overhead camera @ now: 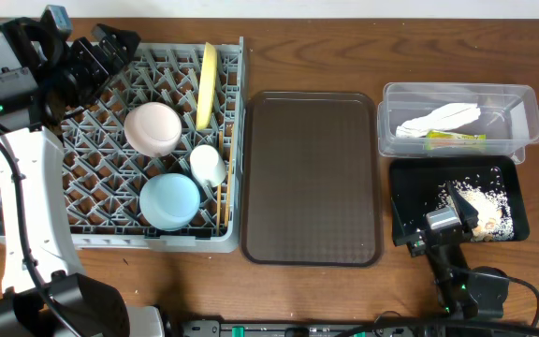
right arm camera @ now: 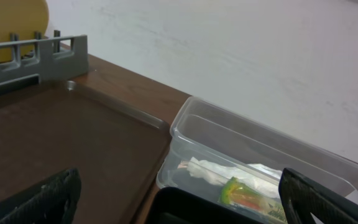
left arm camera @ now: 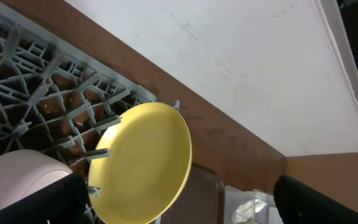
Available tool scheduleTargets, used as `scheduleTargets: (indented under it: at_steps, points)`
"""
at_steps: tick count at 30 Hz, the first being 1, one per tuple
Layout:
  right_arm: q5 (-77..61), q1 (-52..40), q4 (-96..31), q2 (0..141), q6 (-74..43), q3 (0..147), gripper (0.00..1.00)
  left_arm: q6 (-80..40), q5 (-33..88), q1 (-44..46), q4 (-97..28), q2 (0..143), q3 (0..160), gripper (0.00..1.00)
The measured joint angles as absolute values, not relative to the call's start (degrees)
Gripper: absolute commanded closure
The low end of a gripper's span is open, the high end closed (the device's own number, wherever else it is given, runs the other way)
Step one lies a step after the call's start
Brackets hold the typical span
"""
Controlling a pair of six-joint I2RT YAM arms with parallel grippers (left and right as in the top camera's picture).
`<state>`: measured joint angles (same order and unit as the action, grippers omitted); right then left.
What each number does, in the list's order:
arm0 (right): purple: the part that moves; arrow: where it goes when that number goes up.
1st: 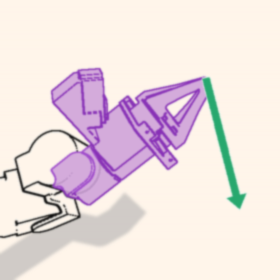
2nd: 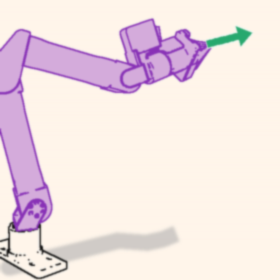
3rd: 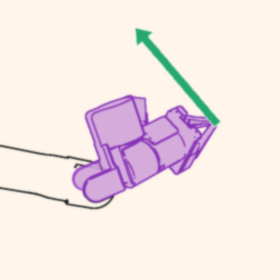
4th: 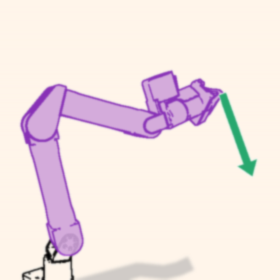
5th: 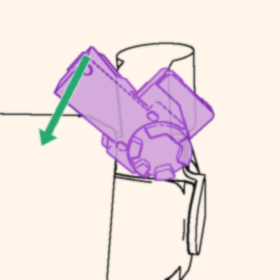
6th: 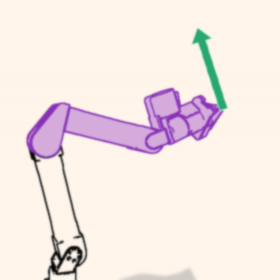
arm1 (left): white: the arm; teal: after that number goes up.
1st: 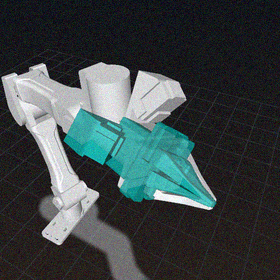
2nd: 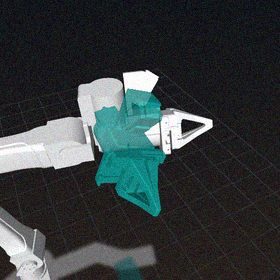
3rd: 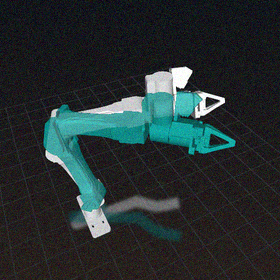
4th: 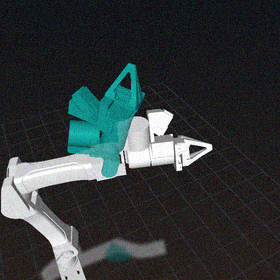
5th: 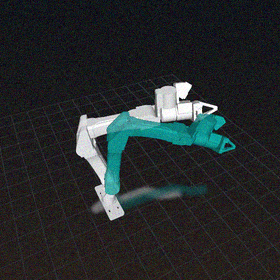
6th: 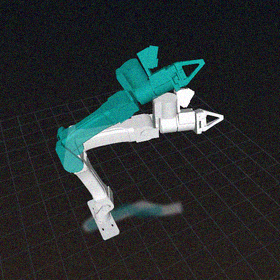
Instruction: Sort waste into correct bins and load items into the dishwasher
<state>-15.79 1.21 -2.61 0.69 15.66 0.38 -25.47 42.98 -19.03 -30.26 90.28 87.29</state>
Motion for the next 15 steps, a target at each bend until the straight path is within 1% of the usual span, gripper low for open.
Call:
scheduleTargets:
  at_steps: [2,5,7,10,15]
  points:
    - [-15.8,1.2,-2.6,0.7,15.7,0.4,0.01,-25.5,41.8,-19.0,-33.3,90.2,87.3,0.02]
    - [-15.7,1.2,-2.6,0.7,15.7,0.4,0.01,-25.5,37.4,-18.9,-42.5,88.0,86.6,0.02]
    - [-15.7,1.2,-2.6,0.7,15.7,0.4,0.01,-25.5,33.1,-18.6,-48.5,83.7,84.9,0.02]
    - [-15.6,1.2,-2.6,0.7,15.7,0.4,0.01,-25.5,26.5,-17.3,-53.0,73.4,80.1,0.02]
    - [-15.6,1.2,-2.7,0.6,15.7,0.4,0.01,-25.5,17.1,-14.2,-53.4,52.0,66.1,0.02]
